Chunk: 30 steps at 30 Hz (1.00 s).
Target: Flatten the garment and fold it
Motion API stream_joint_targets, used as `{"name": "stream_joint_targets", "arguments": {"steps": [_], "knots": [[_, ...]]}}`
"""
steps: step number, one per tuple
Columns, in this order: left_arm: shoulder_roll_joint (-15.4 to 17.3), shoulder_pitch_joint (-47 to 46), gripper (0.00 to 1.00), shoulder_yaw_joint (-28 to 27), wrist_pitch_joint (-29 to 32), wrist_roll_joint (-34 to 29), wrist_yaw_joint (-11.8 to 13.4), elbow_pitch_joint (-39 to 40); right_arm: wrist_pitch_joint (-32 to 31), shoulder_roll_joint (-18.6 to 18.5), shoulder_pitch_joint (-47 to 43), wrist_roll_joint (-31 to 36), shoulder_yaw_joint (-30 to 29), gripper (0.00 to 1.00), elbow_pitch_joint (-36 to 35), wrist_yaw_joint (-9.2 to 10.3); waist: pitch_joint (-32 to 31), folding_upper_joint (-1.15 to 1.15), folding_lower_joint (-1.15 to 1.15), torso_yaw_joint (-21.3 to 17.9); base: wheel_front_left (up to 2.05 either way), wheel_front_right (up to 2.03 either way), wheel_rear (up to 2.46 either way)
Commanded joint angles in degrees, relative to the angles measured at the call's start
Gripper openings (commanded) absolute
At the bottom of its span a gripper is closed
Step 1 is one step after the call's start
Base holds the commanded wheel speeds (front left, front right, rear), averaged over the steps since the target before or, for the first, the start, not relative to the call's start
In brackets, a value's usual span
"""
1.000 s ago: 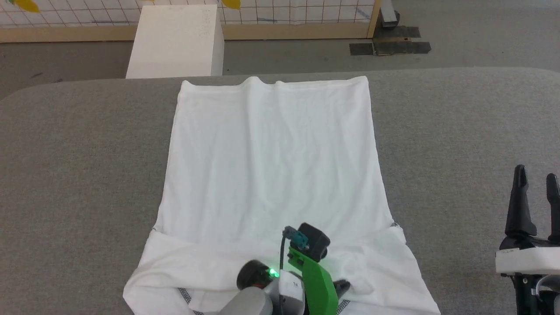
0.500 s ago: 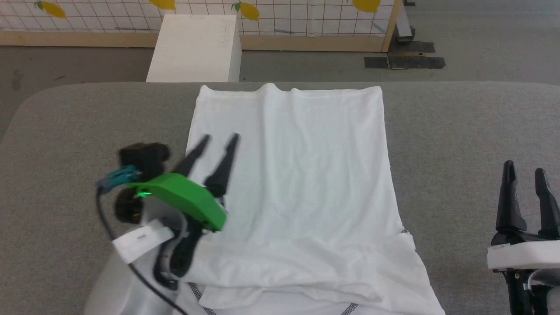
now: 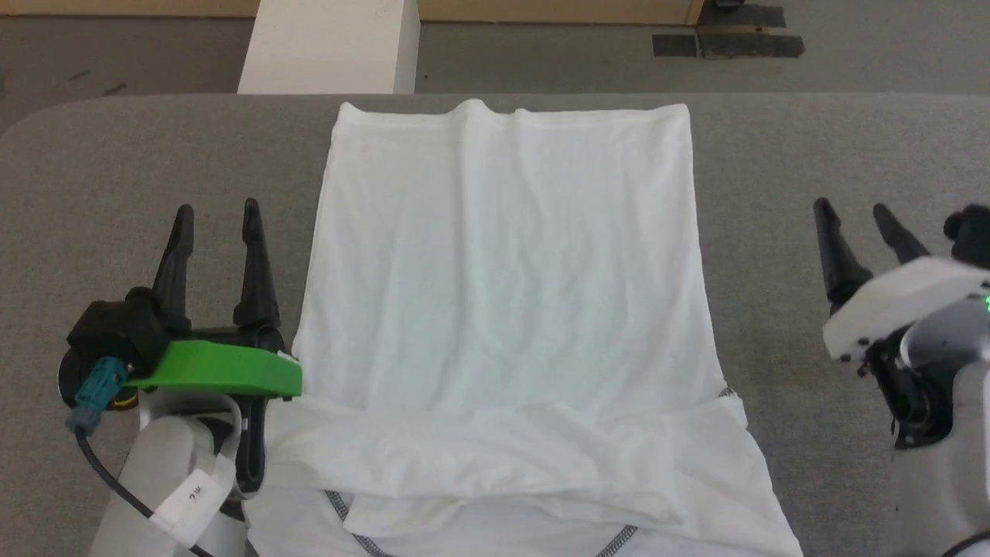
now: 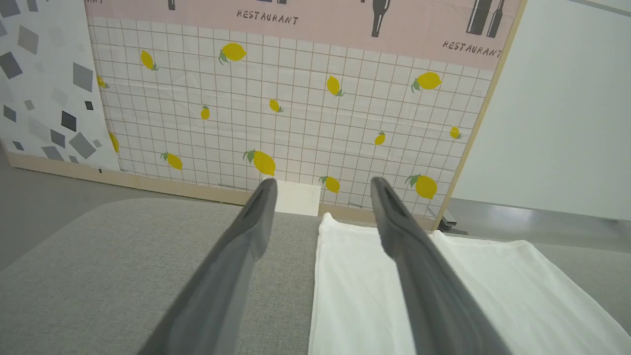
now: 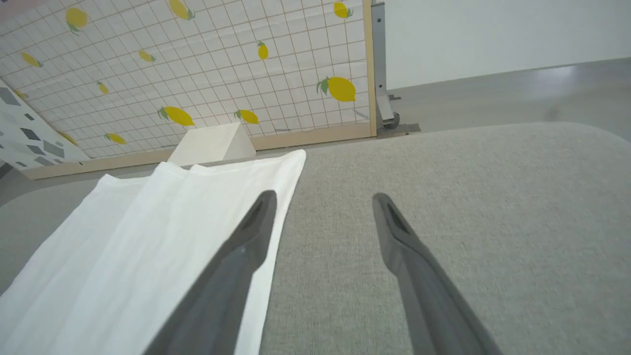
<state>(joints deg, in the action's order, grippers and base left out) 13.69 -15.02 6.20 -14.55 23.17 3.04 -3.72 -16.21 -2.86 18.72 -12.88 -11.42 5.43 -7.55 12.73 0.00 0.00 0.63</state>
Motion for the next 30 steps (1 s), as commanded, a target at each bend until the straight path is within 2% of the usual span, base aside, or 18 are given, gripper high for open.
{"name": "stream_joint_targets", "arguments": {"steps": [1, 4, 7, 13, 22, 30], "knots": [[-0.3, -0.2, 1.00, 0.2, -0.4, -1.0, -0.4, 1.0, -2.3, -0.1, 3.8, 1.4, -0.8, 1.00, 0.5, 0.06, 4.5, 0.00, 0.00, 1.4, 0.00, 0.00, 0.00], [-0.6, -1.4, 1.00, -0.1, -0.4, -1.7, -1.1, 3.0, -9.7, -0.6, 11.4, 4.6, -1.4, 1.00, 3.6, 0.06, 7.9, 0.00, 0.00, 2.7, 0.00, 0.00, 0.00], [-0.8, -3.0, 1.00, -0.5, -0.4, -2.2, -1.7, 4.7, -17.7, -2.6, 19.9, 8.4, -0.8, 1.00, 8.1, 0.06, 11.4, 0.00, 0.00, 4.3, 0.00, 0.00, 0.00], [-1.4, -5.2, 1.00, -0.6, -0.4, -2.7, -1.8, 6.7, -28.9, -3.7, 34.3, 15.0, -0.5, 1.00, 15.3, 0.06, 17.4, 0.00, 0.00, 7.5, 0.00, 0.00, 0.00], [-2.7, -7.5, 1.00, -0.4, -0.4, -2.7, -2.7, 8.1, -38.5, -4.6, 44.8, 23.9, 1.0, 1.00, 20.8, 0.06, 24.0, 0.00, 0.00, 11.4, 0.00, 0.00, 0.00], [-3.8, -8.3, 1.00, -1.7, -0.4, -2.9, -3.5, 8.4, -41.9, -4.0, 46.0, 26.9, -0.1, 1.00, 22.3, 0.06, 27.0, 0.00, 0.00, 12.2, 0.00, 0.00, 0.00]]}}
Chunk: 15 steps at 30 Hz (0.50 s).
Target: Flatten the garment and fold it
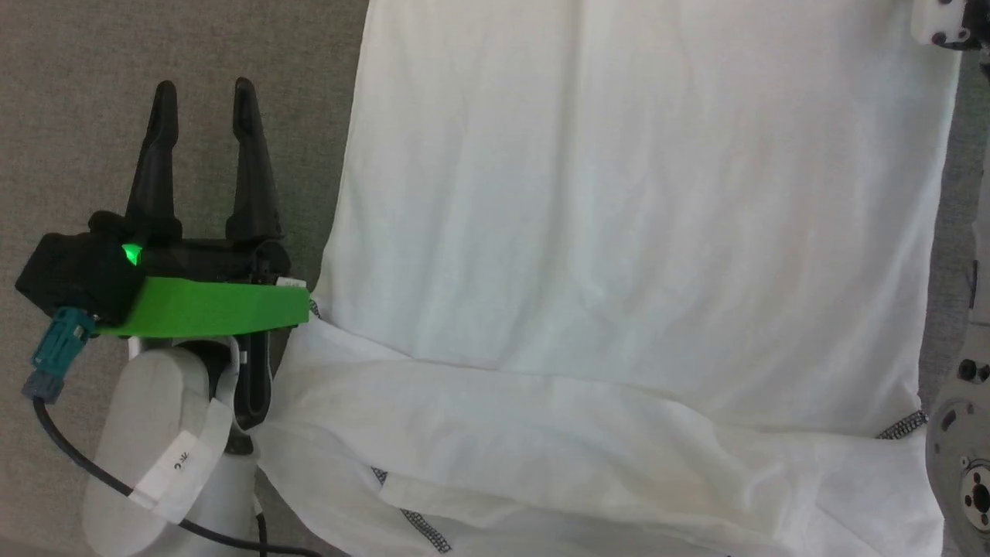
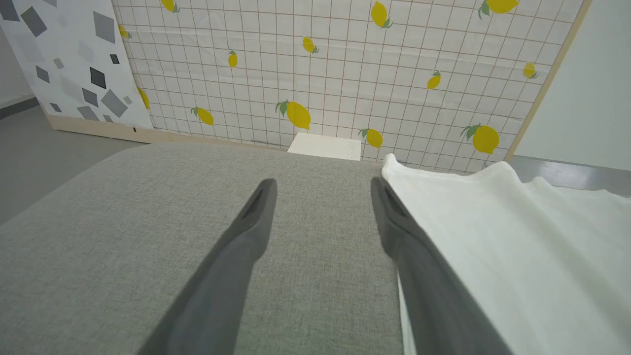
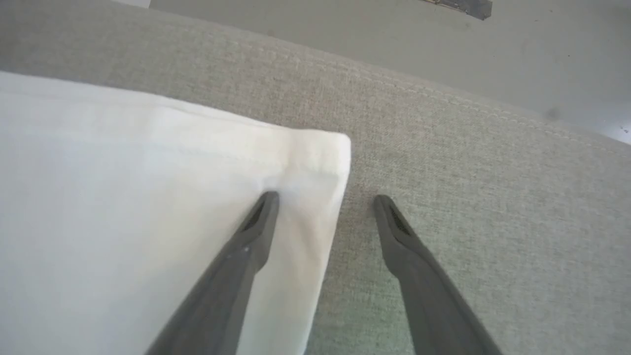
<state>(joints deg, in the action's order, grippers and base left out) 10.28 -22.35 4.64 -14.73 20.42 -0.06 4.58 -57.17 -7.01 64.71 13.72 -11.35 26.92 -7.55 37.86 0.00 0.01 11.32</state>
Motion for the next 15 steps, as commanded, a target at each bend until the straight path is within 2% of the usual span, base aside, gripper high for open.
{"name": "stream_joint_targets", "arguments": {"steps": [1, 2, 3, 4, 5, 11, 15], "knots": [[-0.4, -1.0, 1.00, -0.3, -0.3, -0.2, -0.7, -0.1, -1.9, 0.3, -0.2, 0.4, -0.5, 1.00, 1.1, 0.06, 2.0, 0.00, -0.01, 1.5, 0.00, 0.00, 0.00], [-0.5, -1.2, 1.00, -0.4, -0.3, -0.3, -0.9, -0.3, -3.2, 0.5, -0.5, 0.2, -0.9, 1.00, 1.4, 0.06, 2.1, 0.00, -0.01, 1.4, 0.00, 0.00, 0.00], [-0.6, -1.4, 1.00, -0.4, -0.3, -0.3, -1.0, -0.3, -3.9, 0.8, -0.5, -0.1, -1.5, 0.91, 1.3, 0.06, 2.1, 0.00, -0.01, 1.3, 0.00, 0.00, 0.00], [-0.5, -1.7, 1.00, -0.4, -0.3, -0.4, -1.3, -0.4, -4.2, 1.1, -0.3, -0.4, -1.8, 0.13, 1.0, 0.06, 2.2, 0.00, -0.01, 1.1, 0.00, 0.00, 0.00], [-0.2, -2.1, 1.00, -0.4, -0.3, -0.4, -1.6, -0.5, -4.2, 1.3, -0.2, -0.6, -1.7, 0.00, 0.7, 0.06, 2.2, 0.00, -0.01, 0.8, 0.00, 0.00, 0.00], [4.1, -10.2, 1.00, -0.5, 3.4, -0.7, -3.7, -0.8, -3.1, 1.3, 2.0, -2.0, 1.4, 0.00, -1.1, 0.06, 1.4, 0.00, -0.01, -1.8, 0.00, 0.00, 0.00], [7.6, -20.4, 1.00, 0.3, 10.5, 1.1, -5.5, -4.3, -1.6, 0.9, 3.8, -4.1, 4.0, 0.00, -1.6, 0.06, 0.8, 0.00, -0.01, -3.8, 0.00, 0.00, 0.00]]}}
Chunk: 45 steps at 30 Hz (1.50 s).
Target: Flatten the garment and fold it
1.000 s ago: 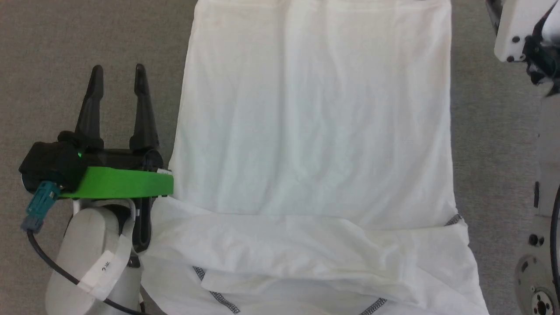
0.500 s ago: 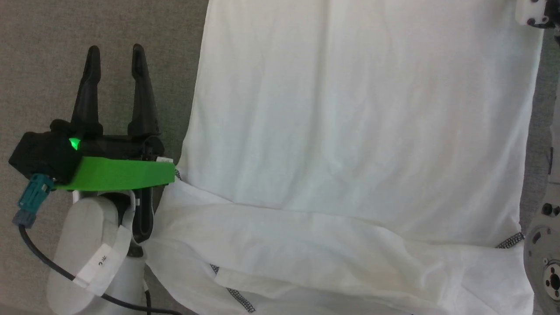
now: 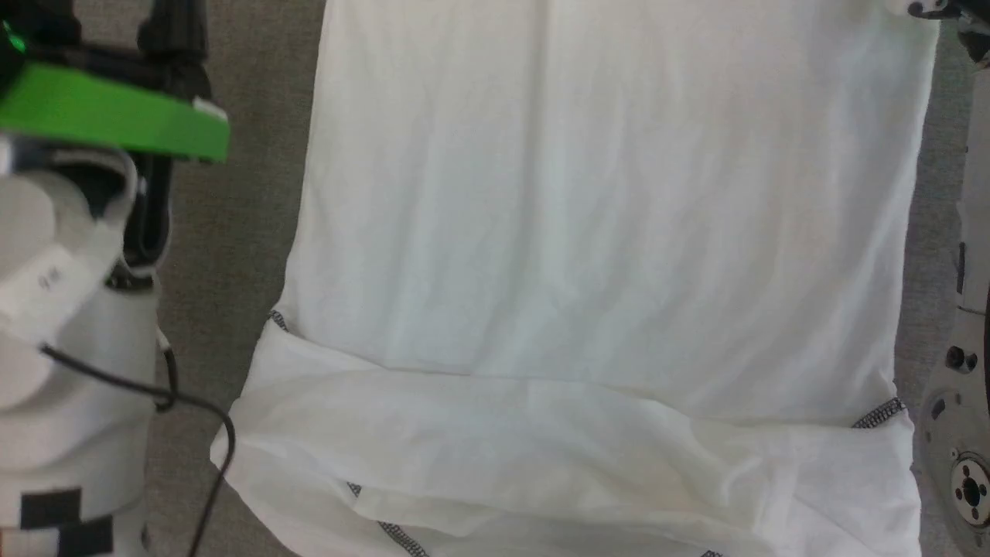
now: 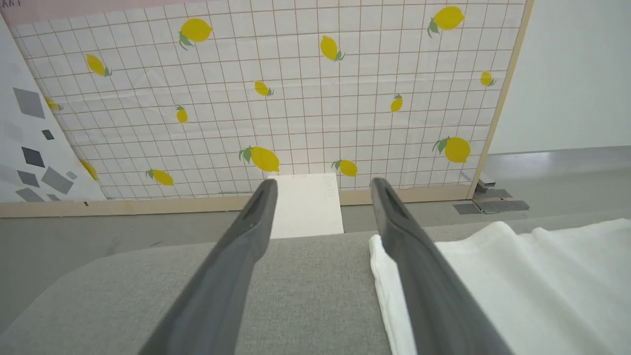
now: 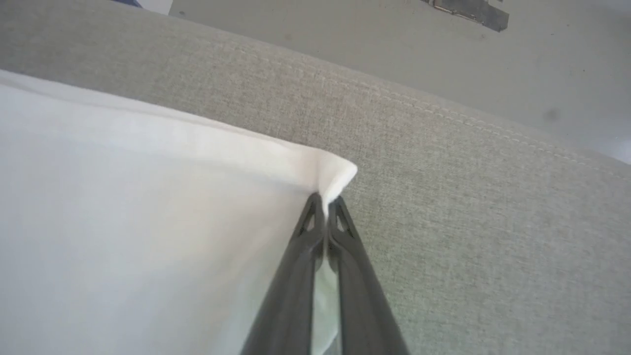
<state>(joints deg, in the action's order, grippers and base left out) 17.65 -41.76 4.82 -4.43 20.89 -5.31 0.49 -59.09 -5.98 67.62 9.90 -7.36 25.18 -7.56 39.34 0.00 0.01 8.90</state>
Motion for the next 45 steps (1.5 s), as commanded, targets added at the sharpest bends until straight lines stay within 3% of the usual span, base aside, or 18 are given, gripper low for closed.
{"name": "stream_joint_targets", "arguments": {"steps": [1, 5, 12, 18, 25, 27, 28, 33, 45], "knots": [[1.1, -4.2, 1.00, 0.9, 3.2, 1.6, -0.7, -2.2, 0.6, -0.2, 1.3, -0.9, 0.7, 0.00, 0.1, 0.08, -0.7, 0.00, -0.01, -1.9, 0.00, 0.00, 0.00], [4.5, -15.8, 1.00, 4.9, 15.2, 5.8, -1.9, -11.4, 1.7, 0.2, 2.5, -3.7, 2.5, 0.00, -0.1, 0.08, -0.2, 0.00, -0.01, -4.0, 0.00, 0.00, 0.00], [5.3, -28.7, 1.00, 8.6, 35.8, 13.8, -1.9, -24.3, 3.4, 0.5, 3.2, -6.8, 5.8, 0.00, 0.3, 0.08, 1.6, 0.00, -0.01, -6.9, 0.00, 0.00, 0.00], [4.9, -31.3, 1.00, 10.0, 47.8, 15.3, 1.7, -29.3, 4.4, 0.9, 4.0, -9.5, 7.8, 0.00, 0.5, 0.08, 3.5, 0.00, -0.01, -8.7, 0.00, 0.00, 0.00], [4.9, -28.3, 1.00, 9.1, 55.7, 18.2, 6.0, -30.3, 5.1, 0.0, 4.9, -11.2, 9.3, 0.00, 0.3, 0.08, 5.4, 0.00, -0.01, -9.3, 0.00, 0.00, 0.00], [5.8, -27.7, 0.29, 9.4, 56.0, 17.5, 6.4, -29.3, 5.4, -0.3, 5.1, -11.6, 9.4, 0.00, 0.4, 0.08, 5.8, 0.00, -0.01, -9.3, 0.00, 0.00, 0.00], [6.1, -27.2, 0.00, 9.4, 56.2, 17.6, 6.6, -29.1, 5.5, -0.4, 5.2, -11.8, 9.5, 0.00, 0.4, 0.08, 6.0, 0.00, -0.01, -9.2, 0.00, 0.00, 0.00], [6.1, -26.8, 0.00, 6.4, 50.7, 18.7, 7.1, -26.2, 7.2, -1.2, 5.6, -12.4, 10.1, 0.00, 0.6, 0.08, 6.1, 0.00, -0.01, -9.0, 0.00, 0.00, 0.00], [7.6, -32.0, 0.00, 3.2, 25.8, 12.9, 5.2, -25.0, 18.1, -4.0, 11.0, -10.2, 9.2, 0.00, 0.9, 0.08, 2.6, 0.00, -0.01, -7.8, 0.00, 0.00, 0.00]]}}
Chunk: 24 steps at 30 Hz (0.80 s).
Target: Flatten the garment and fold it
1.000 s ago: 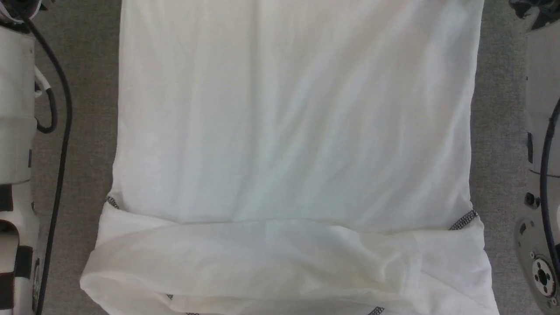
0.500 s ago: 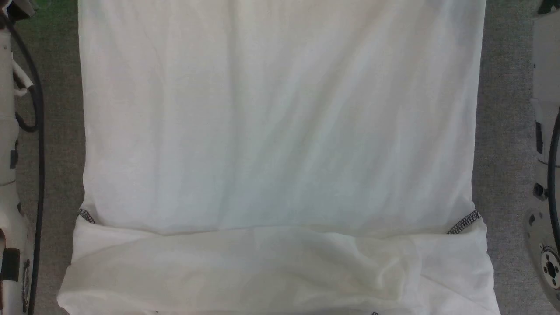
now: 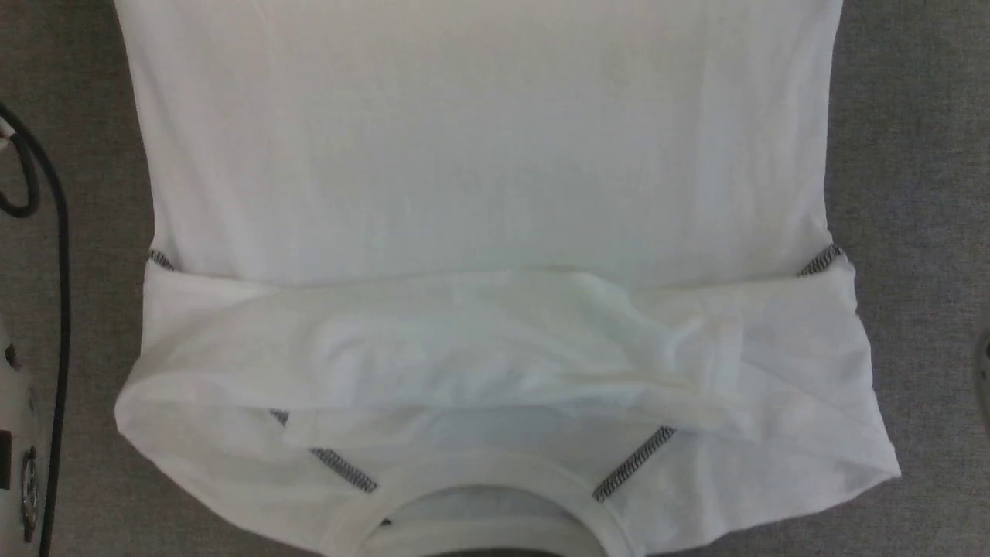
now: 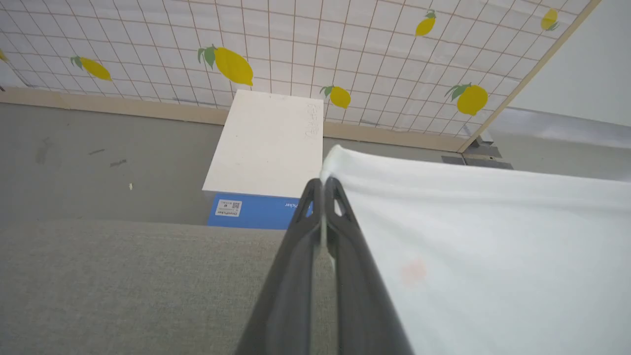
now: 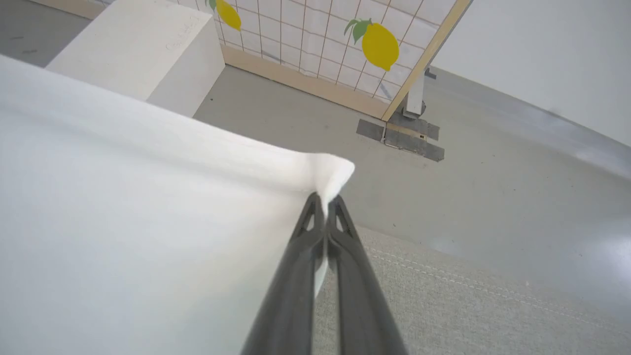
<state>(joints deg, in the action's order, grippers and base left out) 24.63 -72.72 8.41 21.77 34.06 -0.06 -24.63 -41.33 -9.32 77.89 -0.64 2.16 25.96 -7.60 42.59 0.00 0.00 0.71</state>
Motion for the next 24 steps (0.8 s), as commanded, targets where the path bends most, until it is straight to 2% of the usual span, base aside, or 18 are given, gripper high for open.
{"name": "stream_joint_targets", "arguments": {"steps": [1, 5, 9, 13, 18, 21, 24], "knots": [[0.5, -1.3, 0.00, -0.6, -2.7, -0.6, -0.5, 0.1, 1.6, -0.8, 1.1, 0.6, -0.6, 0.00, 0.1, 0.11, -1.2, 0.00, 0.00, 0.6, 0.00, 0.00, 0.00], [-0.1, -1.2, 0.00, -0.7, -9.7, -1.0, -2.7, -0.9, 5.8, -0.7, 1.3, 0.8, -1.7, 0.00, 1.4, 0.11, -4.0, 0.00, 0.00, 0.9, 0.00, 0.00, 0.00], [-0.7, 1.4, 0.00, 0.9, -12.9, -0.3, -5.4, -1.6, 9.0, -0.6, -1.1, -1.2, -0.8, 0.00, 2.6, 0.11, -8.2, 0.00, 0.00, 1.4, 0.00, 0.00, 0.00], [-1.0, 7.1, 0.00, 2.6, -14.1, 1.7, -6.7, -1.4, 11.7, -0.9, -6.7, -6.3, 0.7, 0.00, 2.1, 0.11, -13.2, 0.00, 0.00, 2.1, 0.00, 0.00, 0.00], [-0.5, 16.8, 0.00, 3.6, -16.3, 4.2, -7.1, 1.7, 12.5, -1.8, -17.6, -13.9, 1.2, 0.00, -1.6, 0.11, -19.6, 0.00, 0.00, 3.0, 0.00, 0.00, 0.00], [-0.7, 23.9, 0.00, 2.2, -18.5, 6.7, -7.1, 4.8, 12.2, -2.6, -25.4, -17.2, 0.6, 0.00, -5.0, 0.11, -23.2, 0.00, 0.00, 3.2, 0.00, 0.00, 0.00], [-1.6, 31.7, 0.00, 0.7, -20.2, 8.7, -5.9, 8.5, 11.8, -2.3, -33.4, -20.1, -0.4, 0.00, -8.3, 0.11, -26.8, 0.00, 0.00, 3.3, 0.00, 0.00, 0.00]]}}
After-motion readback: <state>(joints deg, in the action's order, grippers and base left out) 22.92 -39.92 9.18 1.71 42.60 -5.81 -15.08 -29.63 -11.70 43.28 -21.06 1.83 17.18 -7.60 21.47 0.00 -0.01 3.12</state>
